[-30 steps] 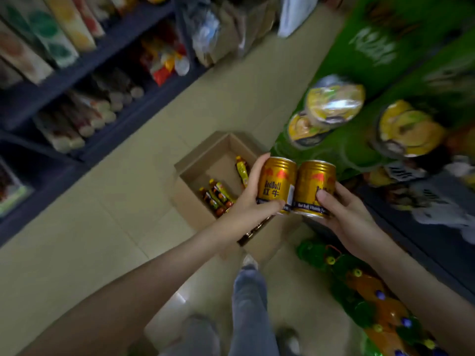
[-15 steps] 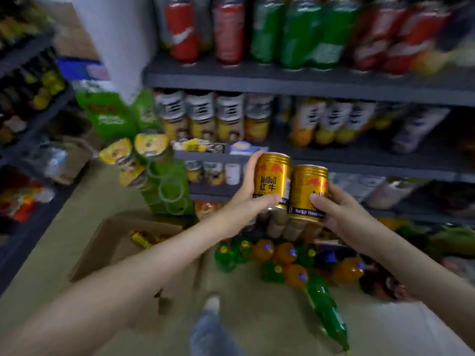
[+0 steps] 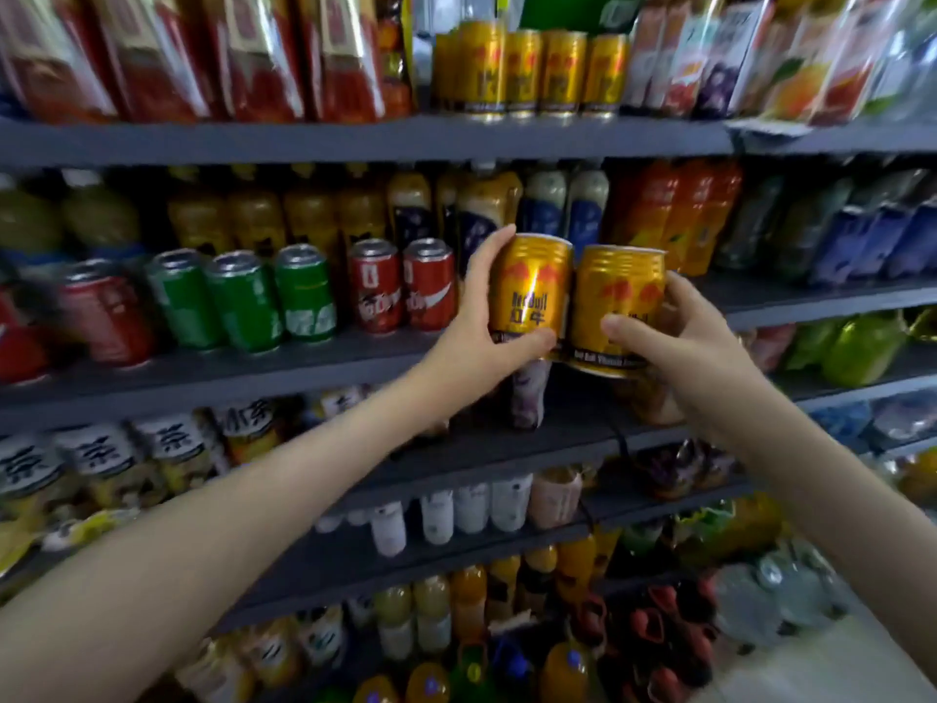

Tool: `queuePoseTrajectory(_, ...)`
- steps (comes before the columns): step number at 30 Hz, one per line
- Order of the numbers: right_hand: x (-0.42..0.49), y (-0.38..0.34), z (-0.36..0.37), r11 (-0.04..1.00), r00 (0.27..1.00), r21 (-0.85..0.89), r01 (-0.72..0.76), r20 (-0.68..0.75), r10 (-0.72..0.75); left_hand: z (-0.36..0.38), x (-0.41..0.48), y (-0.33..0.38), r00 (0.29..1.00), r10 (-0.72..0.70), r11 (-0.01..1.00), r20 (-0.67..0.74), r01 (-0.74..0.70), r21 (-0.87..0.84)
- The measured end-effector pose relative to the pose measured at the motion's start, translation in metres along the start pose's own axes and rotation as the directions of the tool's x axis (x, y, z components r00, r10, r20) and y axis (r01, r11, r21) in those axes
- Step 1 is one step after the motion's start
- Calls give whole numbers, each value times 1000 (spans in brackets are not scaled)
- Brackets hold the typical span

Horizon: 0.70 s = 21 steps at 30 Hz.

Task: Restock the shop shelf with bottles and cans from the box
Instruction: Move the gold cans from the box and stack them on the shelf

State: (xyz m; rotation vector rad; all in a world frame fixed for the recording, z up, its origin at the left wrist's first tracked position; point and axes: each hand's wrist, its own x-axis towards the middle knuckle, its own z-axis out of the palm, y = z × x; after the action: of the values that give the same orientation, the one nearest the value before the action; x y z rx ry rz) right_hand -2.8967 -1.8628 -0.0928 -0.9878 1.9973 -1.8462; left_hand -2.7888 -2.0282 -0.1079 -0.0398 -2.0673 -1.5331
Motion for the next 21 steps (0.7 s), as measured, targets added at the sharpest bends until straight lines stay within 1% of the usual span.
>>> queuePoseTrajectory(2,30,-27,-13,996,995,-1,93,-32,-93,-2,41,17,994,106,994,-6,-106,20)
queuePoseTrajectory(5,70,-68,-32,981,979,-25,195,-59,-196,-7,94,41,977,212,976,-35,-210,49)
queuePoseTrajectory(8,108,-95,-50,967,964,-43,250,-77,-253,-14,137,62,946,321,942,-39,-314,119)
queuePoseTrajectory(10,134,-108,-62,962,959,-74,262,-94,-268,-19,157,76,929,365,923,-65,-352,156)
queuePoseTrajectory(12,162,-115,-74,953,954,-130,273,-92,-285,-26,172,86,920,383,914,-86,-364,180)
queuePoseTrajectory(14,191,-121,-82,952,956,-143,271,-71,-283,-37,183,89,919,381,912,-99,-357,201)
queuePoseTrajectory(16,220,-120,-87,964,969,-127,234,-45,-241,-47,190,90,923,363,921,-130,-334,199)
queuePoseTrajectory(18,248,-114,-84,971,981,-147,188,-30,-194,-53,194,89,919,352,927,-180,-316,201)
queuePoseTrajectory(21,283,-100,-74,975,989,-165,148,43,-143,-60,196,85,910,323,935,-260,-264,237)
